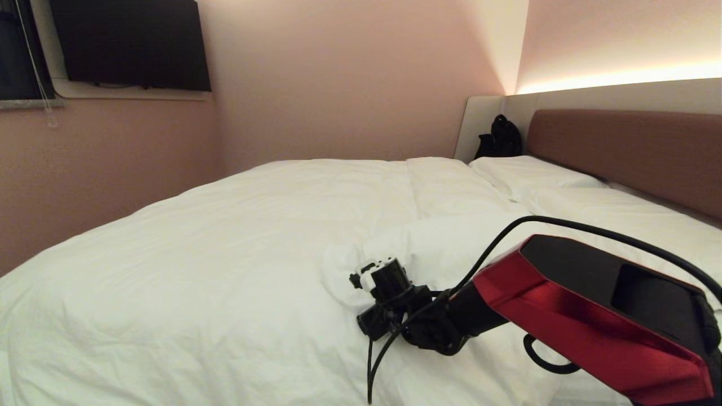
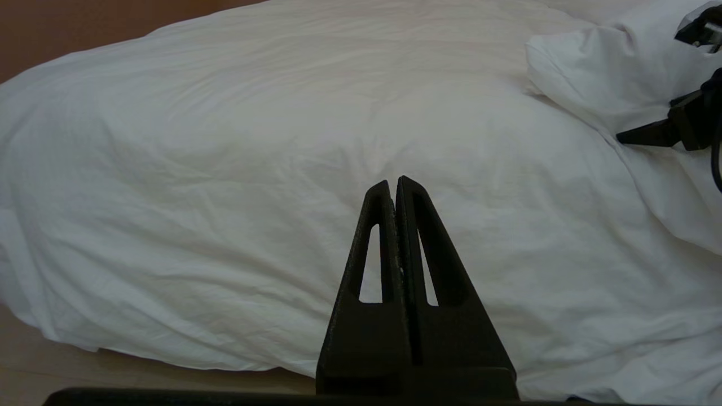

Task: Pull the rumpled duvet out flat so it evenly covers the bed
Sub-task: Flatten the corners of the folded blanket

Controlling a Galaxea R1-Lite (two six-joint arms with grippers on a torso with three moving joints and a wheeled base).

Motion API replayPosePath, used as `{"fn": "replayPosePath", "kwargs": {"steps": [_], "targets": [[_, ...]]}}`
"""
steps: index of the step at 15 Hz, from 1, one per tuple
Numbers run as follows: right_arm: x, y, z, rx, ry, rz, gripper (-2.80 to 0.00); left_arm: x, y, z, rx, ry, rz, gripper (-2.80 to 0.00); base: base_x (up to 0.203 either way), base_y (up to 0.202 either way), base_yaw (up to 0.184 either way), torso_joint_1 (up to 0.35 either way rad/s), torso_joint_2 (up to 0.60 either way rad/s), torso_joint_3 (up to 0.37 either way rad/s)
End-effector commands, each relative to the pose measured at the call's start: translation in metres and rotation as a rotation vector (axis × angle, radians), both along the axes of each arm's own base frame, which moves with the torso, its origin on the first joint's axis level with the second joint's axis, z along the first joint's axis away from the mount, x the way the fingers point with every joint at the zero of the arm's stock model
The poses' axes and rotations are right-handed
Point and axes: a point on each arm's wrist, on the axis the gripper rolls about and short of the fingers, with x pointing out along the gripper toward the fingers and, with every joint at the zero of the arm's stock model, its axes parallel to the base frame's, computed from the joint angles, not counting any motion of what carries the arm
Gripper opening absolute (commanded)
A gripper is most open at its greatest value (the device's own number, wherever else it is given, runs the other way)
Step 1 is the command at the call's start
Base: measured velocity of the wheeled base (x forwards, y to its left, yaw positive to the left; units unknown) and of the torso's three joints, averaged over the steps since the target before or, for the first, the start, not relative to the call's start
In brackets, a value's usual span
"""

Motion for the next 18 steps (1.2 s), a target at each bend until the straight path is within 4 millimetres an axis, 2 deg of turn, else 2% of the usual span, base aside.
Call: {"fn": "replayPosePath", "kwargs": {"steps": [1,2,4,12,17,18], "targets": [[0.017,-0.011,-0.023,-0.054,0.002,-0.066,0.00,0.000,0.000,0.000,0.000,0.002,0.002,-2.80,0.000,0.000,0.000,0.000,0.00,0.000],[0.017,-0.011,-0.023,-0.054,0.002,-0.066,0.00,0.000,0.000,0.000,0.000,0.002,0.002,-2.80,0.000,0.000,0.000,0.000,0.00,0.000],[0.032,-0.030,-0.023,-0.072,-0.012,-0.141,0.00,0.000,0.000,0.000,0.000,0.000,0.001,-2.80,0.000,0.000,0.000,0.000,0.00,0.000],[0.046,-0.057,0.014,-0.078,-0.108,-0.282,0.00,0.000,0.000,0.000,0.000,0.000,0.001,-2.80,0.000,0.000,0.000,0.000,0.00,0.000],[0.048,-0.058,-0.002,-0.094,-0.083,-0.286,0.00,0.000,0.000,0.000,-0.002,0.000,0.001,-2.80,0.000,0.000,0.000,0.000,0.00,0.000],[0.048,-0.058,-0.002,-0.094,-0.083,-0.286,-1.27,0.000,0.000,0.000,-0.002,0.000,0.001,-2.80,0.000,0.000,0.000,0.000,0.00,0.000]]}}
